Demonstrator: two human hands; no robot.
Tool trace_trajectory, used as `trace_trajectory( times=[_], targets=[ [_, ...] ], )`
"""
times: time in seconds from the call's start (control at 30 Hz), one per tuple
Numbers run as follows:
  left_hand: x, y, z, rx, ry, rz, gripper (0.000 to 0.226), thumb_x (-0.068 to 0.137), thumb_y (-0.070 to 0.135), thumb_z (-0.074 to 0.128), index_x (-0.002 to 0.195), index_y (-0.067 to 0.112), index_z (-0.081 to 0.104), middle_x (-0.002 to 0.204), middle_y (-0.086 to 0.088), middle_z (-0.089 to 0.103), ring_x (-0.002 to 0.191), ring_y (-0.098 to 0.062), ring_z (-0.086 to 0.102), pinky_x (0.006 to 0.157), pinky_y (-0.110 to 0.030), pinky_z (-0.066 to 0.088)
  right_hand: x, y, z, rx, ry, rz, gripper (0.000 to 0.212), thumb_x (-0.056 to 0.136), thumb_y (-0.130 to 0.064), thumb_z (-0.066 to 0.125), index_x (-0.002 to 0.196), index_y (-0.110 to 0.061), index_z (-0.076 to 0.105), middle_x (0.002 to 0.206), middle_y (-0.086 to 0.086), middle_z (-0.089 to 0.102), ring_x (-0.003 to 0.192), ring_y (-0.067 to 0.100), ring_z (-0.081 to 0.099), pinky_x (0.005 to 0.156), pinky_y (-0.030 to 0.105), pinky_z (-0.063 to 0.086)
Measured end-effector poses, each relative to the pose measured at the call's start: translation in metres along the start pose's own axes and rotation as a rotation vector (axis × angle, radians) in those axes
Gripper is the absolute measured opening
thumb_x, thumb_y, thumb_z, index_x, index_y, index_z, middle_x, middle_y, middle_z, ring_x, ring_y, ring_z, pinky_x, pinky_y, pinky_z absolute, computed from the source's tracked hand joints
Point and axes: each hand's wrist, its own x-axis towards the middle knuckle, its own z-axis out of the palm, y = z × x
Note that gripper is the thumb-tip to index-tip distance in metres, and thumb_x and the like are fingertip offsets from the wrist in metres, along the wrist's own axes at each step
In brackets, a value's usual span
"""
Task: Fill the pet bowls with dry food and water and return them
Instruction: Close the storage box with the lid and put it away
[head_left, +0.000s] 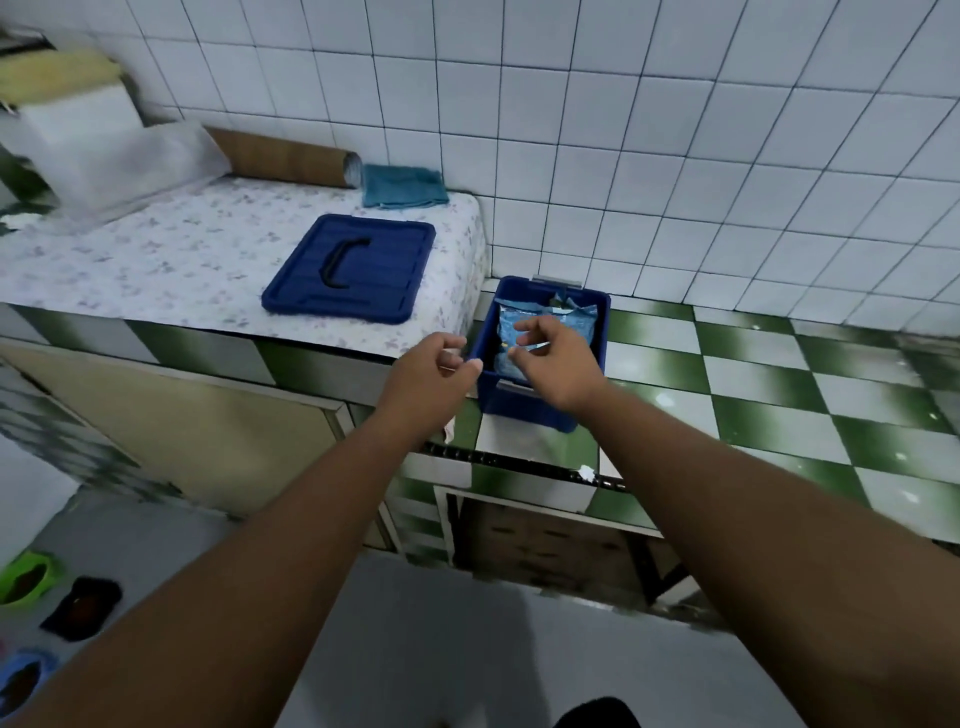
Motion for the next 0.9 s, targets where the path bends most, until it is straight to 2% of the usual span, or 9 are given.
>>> trace_trajectory(
  times=[0.1, 0.2, 0.37, 0.53, 0.63, 0.7, 0.77, 0.83, 0.9],
  targets=[
    [0.016, 0.003, -0.030, 0.047, 0.067, 0.064, 0.031, 0.096, 0.034, 0.066, 0.125, 0.024, 0.061, 0.097, 0.008, 0.065, 0.091, -0.004, 0.063, 0.071, -0.016, 0.045, 0.022, -0.013, 0.004, -0.015, 0.011, -0.008, 0.032, 0.092, -0.024, 0.067, 0.122, -0.019, 0.060, 0.109, 0.001, 0.063, 0.087, 0.016, 0.064, 0.077, 0.027, 0.052],
    [0.038, 0.000, -0.063, 0.117, 0.148, 0.067, 0.036, 0.096, 0.038, 0.066, 0.128, 0.022, 0.061, 0.103, 0.005, 0.066, 0.090, -0.002, 0.062, 0.072, -0.015, 0.044, 0.049, -0.026, 0.009, -0.039, -0.014, -0.028, 0.035, 0.091, -0.022, 0.067, 0.125, -0.015, 0.060, 0.108, 0.002, 0.064, 0.092, 0.017, 0.062, 0.086, 0.028, 0.051],
    [0.066, -0.020, -0.105, 0.213, 0.292, -0.037, 0.040, 0.096, 0.038, 0.067, 0.131, 0.021, 0.060, 0.110, 0.003, 0.064, 0.097, -0.010, 0.061, 0.076, -0.018, 0.042, 0.110, -0.041, 0.029, -0.039, -0.083, -0.061, 0.042, 0.088, -0.027, 0.072, 0.125, -0.014, 0.059, 0.110, 0.003, 0.062, 0.092, 0.017, 0.060, 0.085, 0.030, 0.052],
    [0.084, -0.042, -0.125, 0.283, 0.406, -0.139, 0.047, 0.092, 0.037, 0.072, 0.133, 0.016, 0.061, 0.122, -0.002, 0.064, 0.103, -0.014, 0.061, 0.087, -0.027, 0.045, 0.169, -0.059, 0.051, -0.098, -0.172, -0.062, 0.052, 0.088, -0.031, 0.072, 0.133, -0.013, 0.054, 0.117, 0.001, 0.058, 0.087, 0.016, 0.061, 0.070, 0.023, 0.046],
    [0.095, -0.052, -0.138, 0.301, 0.431, -0.212, 0.055, 0.090, 0.038, 0.073, 0.138, 0.015, 0.058, 0.133, -0.005, 0.060, 0.115, -0.019, 0.060, 0.094, -0.029, 0.047, 0.197, -0.069, 0.068, -0.186, -0.206, -0.090, 0.056, 0.088, -0.027, 0.072, 0.137, -0.010, 0.051, 0.124, 0.004, 0.058, 0.108, 0.021, 0.058, 0.078, 0.020, 0.041],
    [0.104, -0.058, -0.150, 0.292, 0.434, -0.276, 0.061, 0.089, 0.041, 0.074, 0.142, 0.017, 0.055, 0.140, -0.005, 0.056, 0.122, -0.022, 0.058, 0.098, -0.033, 0.049, 0.214, -0.075, 0.077, -0.227, -0.195, -0.118, 0.048, 0.088, -0.020, 0.070, 0.131, -0.006, 0.054, 0.113, 0.002, 0.056, 0.098, 0.017, 0.053, 0.070, 0.014, 0.036],
    [0.112, -0.064, -0.159, 0.292, 0.405, -0.338, 0.071, 0.088, 0.045, 0.075, 0.148, 0.019, 0.048, 0.148, -0.007, 0.048, 0.126, -0.024, 0.056, 0.103, -0.037, 0.049, 0.231, -0.079, 0.086, -0.249, -0.173, -0.101, 0.045, 0.086, -0.018, 0.070, 0.126, -0.004, 0.055, 0.110, 0.004, 0.056, 0.091, 0.017, 0.053, 0.069, 0.022, 0.041],
    [0.122, -0.069, -0.167, 0.303, 0.378, -0.377, 0.079, 0.087, 0.049, 0.075, 0.153, 0.019, 0.041, 0.153, -0.010, 0.044, 0.131, -0.026, 0.053, 0.107, -0.040, 0.047, 0.247, -0.083, 0.095, -0.291, -0.162, -0.054, 0.057, 0.082, -0.021, 0.075, 0.130, -0.003, 0.050, 0.124, 0.015, 0.056, 0.103, 0.027, 0.058, 0.079, 0.034, 0.052],
    [0.132, -0.072, -0.171, 0.329, 0.332, -0.380, 0.082, 0.089, 0.048, 0.074, 0.155, 0.017, 0.037, 0.152, -0.011, 0.047, 0.132, -0.026, 0.052, 0.107, -0.038, 0.046, 0.264, -0.084, 0.103, -0.370, -0.203, 0.007, 0.075, 0.076, -0.027, 0.082, 0.137, -0.005, 0.044, 0.134, 0.017, 0.052, 0.116, 0.034, 0.055, 0.092, 0.041, 0.052]
  ],
)
